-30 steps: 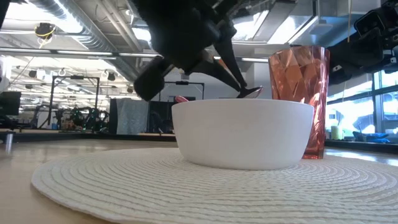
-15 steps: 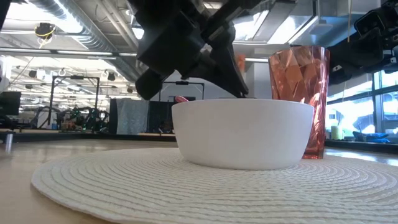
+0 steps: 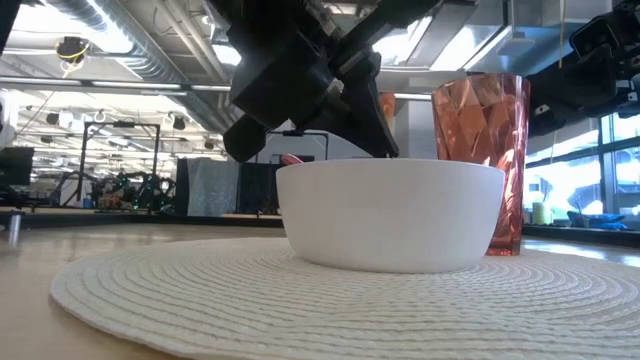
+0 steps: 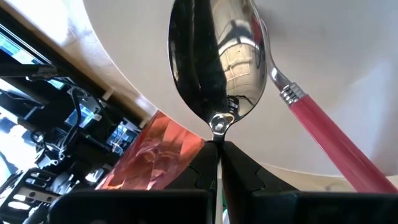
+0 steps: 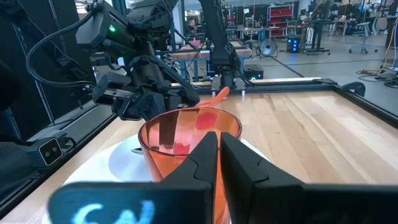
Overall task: Pick & Place Utensil
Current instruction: Put the orange spoon into the white bowl
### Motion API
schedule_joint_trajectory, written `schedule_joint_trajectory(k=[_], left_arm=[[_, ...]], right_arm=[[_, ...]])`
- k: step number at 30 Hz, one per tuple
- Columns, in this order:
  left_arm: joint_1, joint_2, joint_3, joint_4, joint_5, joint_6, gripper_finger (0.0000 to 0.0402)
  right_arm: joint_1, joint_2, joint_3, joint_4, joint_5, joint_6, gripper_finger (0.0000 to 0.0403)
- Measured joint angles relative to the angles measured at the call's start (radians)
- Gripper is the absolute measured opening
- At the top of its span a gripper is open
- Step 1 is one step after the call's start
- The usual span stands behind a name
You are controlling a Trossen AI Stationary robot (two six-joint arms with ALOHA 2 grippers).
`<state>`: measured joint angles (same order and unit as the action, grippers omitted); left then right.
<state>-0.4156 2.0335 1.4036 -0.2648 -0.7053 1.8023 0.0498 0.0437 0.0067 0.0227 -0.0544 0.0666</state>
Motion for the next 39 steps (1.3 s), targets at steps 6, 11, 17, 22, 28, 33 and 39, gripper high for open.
schedule_joint_trajectory(k=[6,11,17,22,28,33,39], left_arm=[[0.005,0.000,0.000,-0.001,0.025,-0.044,0.0006],[0.005,0.000,0.000,-0.001,0.028,-0.064,0.0016],[0.005,0.000,0.000,-0.044,0.037,-0.089,0.0021],[0.005,0.000,0.000,-0.052,0.035,-0.090,0.0022],[0.005,0.000,0.000,-0.050,0.028,-0.089,0.0022],[0.005,0.000,0.000,-0.050,0.027,-0.096,0.0022],[0.005,0.000,0.000,0.023,0.027,-0.056,0.0022]], right_arm=[[0.000,0.000,0.000,0.000,0.000,0.000,0.0021],[0.000,0.000,0.000,0.000,0.000,0.000,0.0021],[0.000,0.000,0.000,0.000,0.000,0.001,0.0021],[0.000,0.000,0.000,0.000,0.000,0.001,0.0021],[0.000,0.000,0.000,0.000,0.000,0.001,0.0021],[0.000,0.000,0.000,0.000,0.000,0.001,0.0021],[0.000,0.000,0.000,0.000,0.000,0.004,0.0021]])
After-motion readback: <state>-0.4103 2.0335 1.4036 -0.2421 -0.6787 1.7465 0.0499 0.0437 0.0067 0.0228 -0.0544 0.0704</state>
